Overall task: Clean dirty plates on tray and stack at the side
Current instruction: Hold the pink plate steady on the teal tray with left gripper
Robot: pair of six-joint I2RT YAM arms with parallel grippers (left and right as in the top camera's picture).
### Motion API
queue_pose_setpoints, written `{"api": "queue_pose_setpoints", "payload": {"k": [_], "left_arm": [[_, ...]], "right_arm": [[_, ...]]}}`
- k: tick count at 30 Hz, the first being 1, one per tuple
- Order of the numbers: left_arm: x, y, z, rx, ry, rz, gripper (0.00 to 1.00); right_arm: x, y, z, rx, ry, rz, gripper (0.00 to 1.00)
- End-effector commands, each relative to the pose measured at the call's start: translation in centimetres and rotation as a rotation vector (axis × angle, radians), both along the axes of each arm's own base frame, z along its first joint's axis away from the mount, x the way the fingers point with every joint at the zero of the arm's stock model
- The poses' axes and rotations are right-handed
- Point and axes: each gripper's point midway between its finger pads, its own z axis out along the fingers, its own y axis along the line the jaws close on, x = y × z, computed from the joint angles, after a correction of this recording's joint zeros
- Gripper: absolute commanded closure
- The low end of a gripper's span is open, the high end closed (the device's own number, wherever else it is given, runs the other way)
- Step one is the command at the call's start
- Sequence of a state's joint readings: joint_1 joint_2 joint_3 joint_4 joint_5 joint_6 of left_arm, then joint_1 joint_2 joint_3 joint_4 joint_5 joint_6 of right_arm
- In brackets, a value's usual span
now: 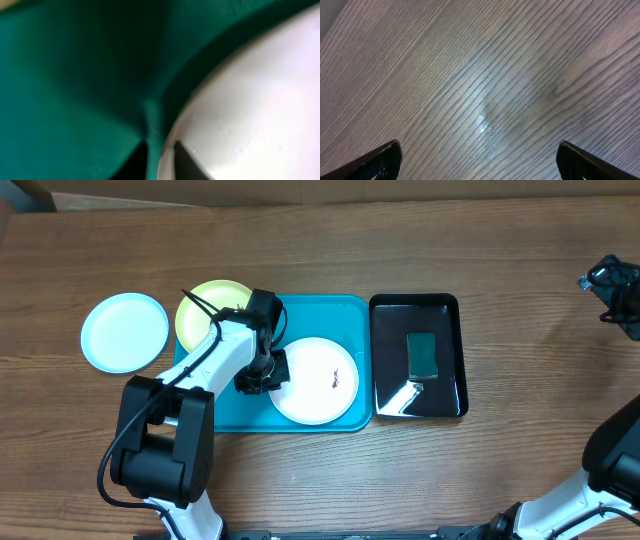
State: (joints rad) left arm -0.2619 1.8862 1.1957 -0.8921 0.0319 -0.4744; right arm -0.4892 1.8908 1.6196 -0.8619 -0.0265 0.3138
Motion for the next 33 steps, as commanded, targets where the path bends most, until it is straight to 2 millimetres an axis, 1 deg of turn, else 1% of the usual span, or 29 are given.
{"api": "queue_pose_setpoints", "payload": {"k": [1,3,6,7,9,10,13,16,18,21,23,30,33], "left_arm": [[1.0,0.4,-0.2,0.026,-0.027,0.05,0.68],[1.6,0.2,-0.1,0.018,-0.054,0.019,0.69],[2.1,0.2,-0.1,0.019,-0.071,-0.002,0.75],[2.1,0.2,-0.1,0.022,-0.072,-0.003,0.79],[2.1,0.3,-0.1,0.033,-0.075,-0.002,0.93],[2.2,0.6,-0.1,0.047,-0.079,-0.001,0.96],[2.3,1.4,-0.1,0.079,-0.087,0.055,0.96],[2.5,1.7,-0.1,0.059,-0.086,0.104,0.96],[2.7,1.3,-0.1,0.039,-0.088,0.079,0.95],[2.6,1.6,-0.1,0.055,-0.09,0.029,0.92],[2.5,1.7,-0.1,0.061,-0.085,0.03,0.9],[2.4,2.1,-0.1,0.069,-0.081,0.072,0.91],[2.5,2.2,-0.1,0.069,-0.081,0.085,0.87]], "right_arm": [[0.2,-0.2,0.4,-0.005,-0.012,-0.003,0.0],[0.2,-0.2,0.4,-0.005,-0.012,-0.003,0.0],[0.2,-0.2,0.4,-0.005,-0.012,-0.003,0.0],[0.2,-0.2,0.4,-0.005,-0.012,-0.003,0.0],[0.2,-0.2,0.4,-0.005,-0.012,-0.003,0.0],[0.2,-0.2,0.4,-0.005,-0.012,-0.003,0.0],[0.2,-0.2,0.4,-0.005,-0.012,-0.003,0.0],[0.2,-0.2,0.4,-0.005,-0.012,-0.003,0.0],[0.2,-0.2,0.4,-0.005,-0.012,-0.003,0.0],[0.2,-0.2,0.4,-0.005,-0.012,-0.003,0.0],[0.2,-0.2,0.4,-0.005,-0.012,-0.003,0.0],[0.2,-0.2,0.4,-0.005,-0.012,-0.003,0.0],[0.2,-0.2,0.4,-0.005,-0.012,-0.003,0.0]]}}
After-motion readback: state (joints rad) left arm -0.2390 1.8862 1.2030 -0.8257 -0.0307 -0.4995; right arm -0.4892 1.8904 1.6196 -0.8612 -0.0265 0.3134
